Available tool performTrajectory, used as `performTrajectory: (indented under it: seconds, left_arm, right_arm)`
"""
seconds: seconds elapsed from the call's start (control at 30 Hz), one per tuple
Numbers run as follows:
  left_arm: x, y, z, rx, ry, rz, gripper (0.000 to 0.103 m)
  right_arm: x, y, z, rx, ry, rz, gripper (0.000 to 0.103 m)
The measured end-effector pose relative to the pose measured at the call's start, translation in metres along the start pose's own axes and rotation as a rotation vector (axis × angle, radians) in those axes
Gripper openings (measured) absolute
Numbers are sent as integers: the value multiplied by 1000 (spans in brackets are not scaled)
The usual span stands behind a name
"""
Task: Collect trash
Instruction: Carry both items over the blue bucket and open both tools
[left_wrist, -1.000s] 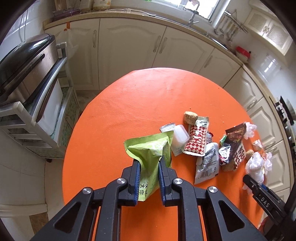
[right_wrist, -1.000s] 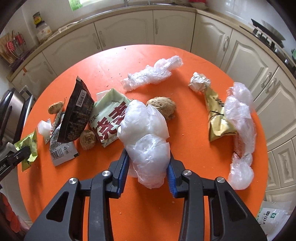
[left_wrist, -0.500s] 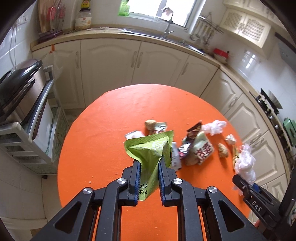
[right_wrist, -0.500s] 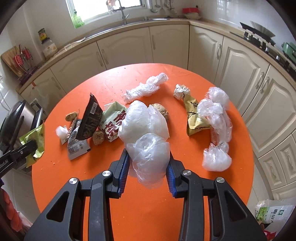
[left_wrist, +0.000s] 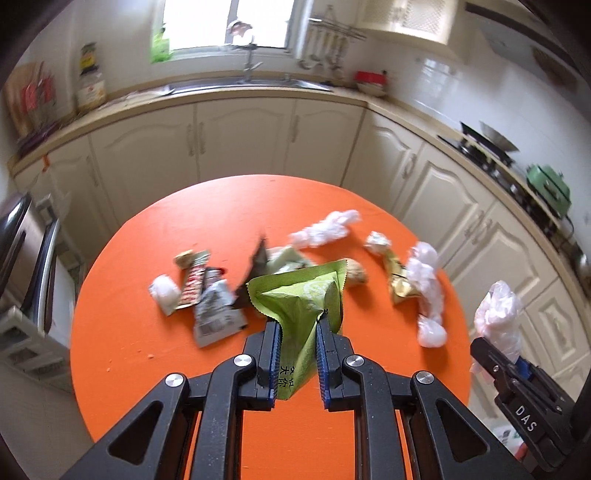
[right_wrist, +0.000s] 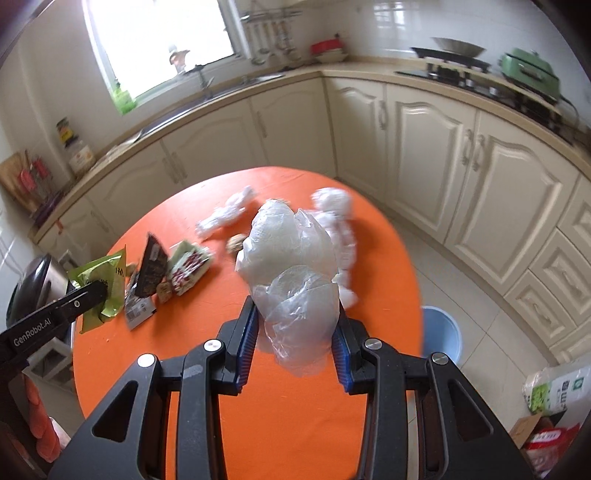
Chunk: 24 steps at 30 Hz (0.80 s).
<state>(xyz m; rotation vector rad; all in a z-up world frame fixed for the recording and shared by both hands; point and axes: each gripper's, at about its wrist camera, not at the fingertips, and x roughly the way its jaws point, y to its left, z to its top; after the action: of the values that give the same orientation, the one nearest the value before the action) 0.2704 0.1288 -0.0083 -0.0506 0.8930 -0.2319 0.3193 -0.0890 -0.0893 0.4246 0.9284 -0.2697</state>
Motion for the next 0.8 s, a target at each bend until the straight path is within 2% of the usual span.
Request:
performTrajectory:
  seconds: [0.3, 0.6, 0.7, 0.8]
  left_arm:
    - [29, -129, -5, 221, 44, -78, 13]
    - [80, -247, -24, 403, 140, -159, 13]
    - [105, -277, -26, 437, 180, -165, 13]
    - [132, -306, -26, 468, 205, -140, 13]
  right_arm:
    - [-38, -99, -11, 184, -78, -65, 37]
    - [-66, -201, -28, 342, -103, -211, 37]
    - [-68, -233, -35, 397, -96, -244, 37]
    - [-66, -262, -40, 447, -85, -257, 37]
